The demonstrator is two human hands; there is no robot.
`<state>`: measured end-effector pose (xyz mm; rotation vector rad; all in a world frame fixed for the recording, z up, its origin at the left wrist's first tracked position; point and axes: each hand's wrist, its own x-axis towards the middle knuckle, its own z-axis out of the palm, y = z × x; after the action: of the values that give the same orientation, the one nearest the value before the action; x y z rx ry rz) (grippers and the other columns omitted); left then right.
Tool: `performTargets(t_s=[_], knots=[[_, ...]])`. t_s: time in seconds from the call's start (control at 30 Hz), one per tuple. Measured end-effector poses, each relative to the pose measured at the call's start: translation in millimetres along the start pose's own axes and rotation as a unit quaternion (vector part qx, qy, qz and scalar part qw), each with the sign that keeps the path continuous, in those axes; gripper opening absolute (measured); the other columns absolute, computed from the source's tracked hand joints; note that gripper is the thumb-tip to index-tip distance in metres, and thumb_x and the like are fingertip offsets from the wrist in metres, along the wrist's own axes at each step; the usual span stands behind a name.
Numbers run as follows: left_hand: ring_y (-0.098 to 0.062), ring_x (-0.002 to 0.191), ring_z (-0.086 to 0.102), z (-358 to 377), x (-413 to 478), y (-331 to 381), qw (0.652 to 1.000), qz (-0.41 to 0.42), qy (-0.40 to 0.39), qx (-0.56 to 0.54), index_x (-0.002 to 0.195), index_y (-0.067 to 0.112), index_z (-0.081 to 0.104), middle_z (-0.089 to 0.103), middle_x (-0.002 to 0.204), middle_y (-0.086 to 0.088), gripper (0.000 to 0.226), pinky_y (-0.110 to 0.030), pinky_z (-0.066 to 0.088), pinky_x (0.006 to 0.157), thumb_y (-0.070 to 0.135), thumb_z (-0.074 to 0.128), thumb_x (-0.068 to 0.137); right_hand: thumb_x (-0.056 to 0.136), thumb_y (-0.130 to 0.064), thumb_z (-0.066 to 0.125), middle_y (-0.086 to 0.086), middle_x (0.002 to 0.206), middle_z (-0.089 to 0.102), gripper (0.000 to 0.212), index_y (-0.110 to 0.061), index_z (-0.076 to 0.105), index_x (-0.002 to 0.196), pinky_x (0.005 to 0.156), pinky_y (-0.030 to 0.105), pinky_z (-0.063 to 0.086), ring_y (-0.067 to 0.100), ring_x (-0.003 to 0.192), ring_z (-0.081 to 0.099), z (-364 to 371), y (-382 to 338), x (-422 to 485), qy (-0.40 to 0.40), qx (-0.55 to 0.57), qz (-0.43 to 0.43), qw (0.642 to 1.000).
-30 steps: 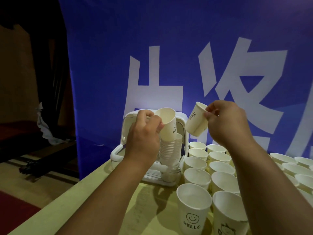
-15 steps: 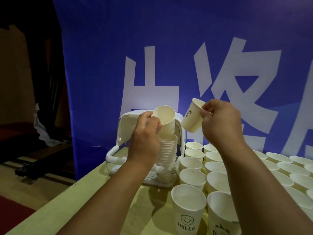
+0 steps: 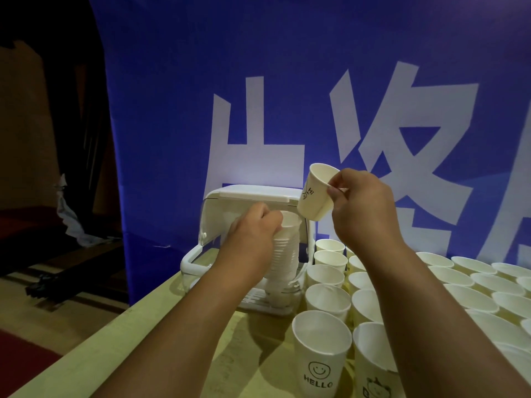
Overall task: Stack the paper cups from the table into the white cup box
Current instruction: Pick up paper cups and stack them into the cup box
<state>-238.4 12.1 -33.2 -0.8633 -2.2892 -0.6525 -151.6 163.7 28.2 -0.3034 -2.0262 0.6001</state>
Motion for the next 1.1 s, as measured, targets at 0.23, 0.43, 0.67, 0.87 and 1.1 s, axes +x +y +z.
performTargets(t_s=[0.23,0.43,0.67,0.87,1.1], knots=[[-0.012,0.109,0.055,13.6,-7.1,-5.9,0.988,-0.064,-0.033,-0.136,0.115,0.031,0.051,0.055,0.123,0.010,0.023,-0.029,0.050,0.095,0.037,0.066,0.098,0.095,-0.020,0.064,0.006,0.115,0.065,0.024,-0.017,0.066,0.119,0.075,0.027,0.040,0.014,0.089,0.051,3.6,-2.9,-2.3,-0.027,-0.014,-0.019,0.999],[-0.017,0.117,0.057,18.0,-10.4,-7.6,0.963,-0.119,0.005,-0.242,0.139,0.047,0.016,0.052,0.134,0.009,0.091,-0.045,0.055,0.098,0.034,0.085,0.081,0.095,-0.017,0.065,0.003,0.113,0.061,0.018,-0.019,0.068,0.112,0.077,0.024,0.043,0.016,0.093,0.055,14.4,-10.1,-9.3,-0.099,-0.043,-0.068,0.992],[-0.016,0.127,0.056,22.4,-12.0,-9.1,0.960,-0.095,0.022,-0.261,0.146,0.067,-0.005,0.050,0.144,0.007,0.115,-0.047,0.054,0.103,0.034,0.085,0.082,0.091,-0.010,0.069,0.001,0.126,0.052,0.027,-0.019,0.069,0.115,0.080,0.018,0.042,0.016,0.100,0.056,30.6,-10.3,-18.9,-0.175,-0.076,-0.089,0.978],[-0.014,0.131,0.048,28.2,-11.3,-11.1,0.975,-0.078,0.004,-0.207,0.161,0.038,0.021,0.041,0.146,0.009,0.087,-0.038,0.052,0.106,0.035,0.074,0.092,0.090,-0.005,0.066,0.006,0.127,0.062,0.048,-0.020,0.055,0.135,0.091,0.029,0.048,0.022,0.109,0.061,29.6,0.0,-24.3,-0.298,-0.156,-0.078,0.938],[-0.018,0.144,0.037,29.7,-11.3,-12.1,0.977,-0.102,-0.033,-0.186,0.163,0.025,0.023,0.033,0.160,0.007,0.073,-0.042,0.041,0.117,0.035,0.061,0.101,0.088,0.000,0.066,0.004,0.145,0.049,0.075,-0.022,0.029,0.150,0.097,0.031,0.046,0.024,0.123,0.056,34.1,8.6,-28.0,-0.373,-0.156,-0.086,0.911]])
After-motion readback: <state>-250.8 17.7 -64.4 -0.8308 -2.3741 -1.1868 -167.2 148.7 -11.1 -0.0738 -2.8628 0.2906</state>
